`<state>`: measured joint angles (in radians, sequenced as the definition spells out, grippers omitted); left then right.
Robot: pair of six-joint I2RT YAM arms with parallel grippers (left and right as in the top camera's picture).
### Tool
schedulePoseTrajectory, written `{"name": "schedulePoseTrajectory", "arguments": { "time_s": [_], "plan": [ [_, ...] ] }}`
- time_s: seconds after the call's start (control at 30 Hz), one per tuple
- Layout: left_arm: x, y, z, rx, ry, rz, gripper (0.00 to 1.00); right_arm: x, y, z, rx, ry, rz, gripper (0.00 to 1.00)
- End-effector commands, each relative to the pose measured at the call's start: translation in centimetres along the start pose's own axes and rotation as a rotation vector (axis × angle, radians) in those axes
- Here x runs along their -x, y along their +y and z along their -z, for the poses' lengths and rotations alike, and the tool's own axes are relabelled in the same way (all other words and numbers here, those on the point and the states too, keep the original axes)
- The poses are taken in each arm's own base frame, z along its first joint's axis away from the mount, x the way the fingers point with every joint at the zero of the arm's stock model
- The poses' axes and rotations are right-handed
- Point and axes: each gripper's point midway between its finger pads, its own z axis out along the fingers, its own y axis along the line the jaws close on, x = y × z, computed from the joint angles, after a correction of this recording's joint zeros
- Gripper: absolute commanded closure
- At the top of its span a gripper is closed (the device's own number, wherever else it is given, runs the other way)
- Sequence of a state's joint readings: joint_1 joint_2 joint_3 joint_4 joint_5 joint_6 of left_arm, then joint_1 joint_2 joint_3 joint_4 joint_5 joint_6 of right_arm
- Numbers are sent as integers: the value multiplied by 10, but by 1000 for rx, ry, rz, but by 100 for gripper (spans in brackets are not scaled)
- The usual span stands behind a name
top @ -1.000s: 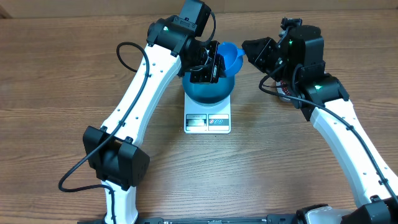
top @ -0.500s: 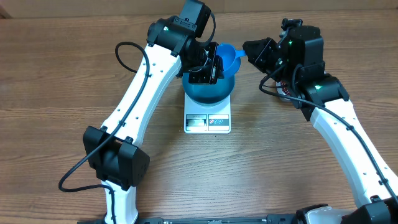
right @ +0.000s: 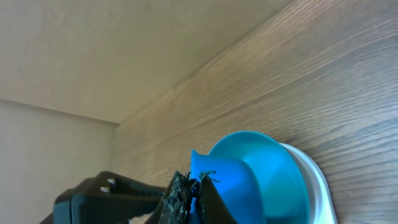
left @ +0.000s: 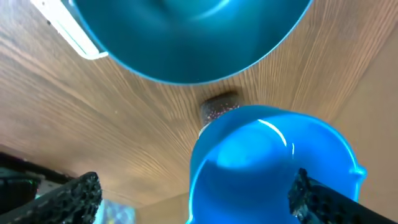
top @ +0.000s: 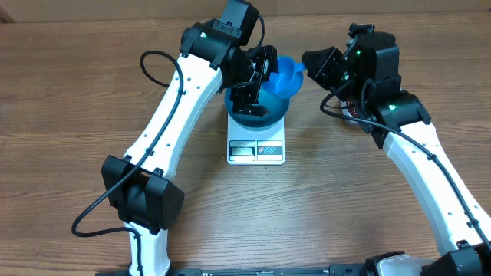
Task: Scoop item into bowl and weigh 150g on scale
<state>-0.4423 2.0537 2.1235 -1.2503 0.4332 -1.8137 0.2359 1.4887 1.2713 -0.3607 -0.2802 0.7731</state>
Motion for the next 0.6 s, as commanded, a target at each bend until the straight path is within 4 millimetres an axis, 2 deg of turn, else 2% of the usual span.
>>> {"name": "schedulePoseTrajectory", "arguments": {
  "time_s": [0.0,0.07,0.17,0.23,0.27,0.33,0.37,0.43,0.57],
  "plan": [
    [15,-13,18,-50,-31,-161,0,13,-9,5,-24,-35,7,96],
    [23,-15,24,-55,-41,-215,0,21,-18,8,-45,-49,-6,96],
    [41,-22,43,-74,-76,-370,0,33,-34,15,-81,-70,24,96],
    [51,-33,60,-110,-124,-585,0,44,-46,24,-110,-90,66,96],
    [52,-39,70,-126,-148,-762,0,51,-50,33,-122,-106,83,96],
    [51,-44,84,-132,-185,-1066,0,61,-51,49,-129,-140,124,96],
    [50,-44,87,-127,-192,-1135,0,63,-50,54,-130,-149,136,96],
    [47,-37,94,-93,-199,-1336,0,72,-41,78,-128,-191,200,96],
    [47,-28,94,-56,-181,-1409,1,78,-29,121,-179,-253,279,96]
  ]
}}
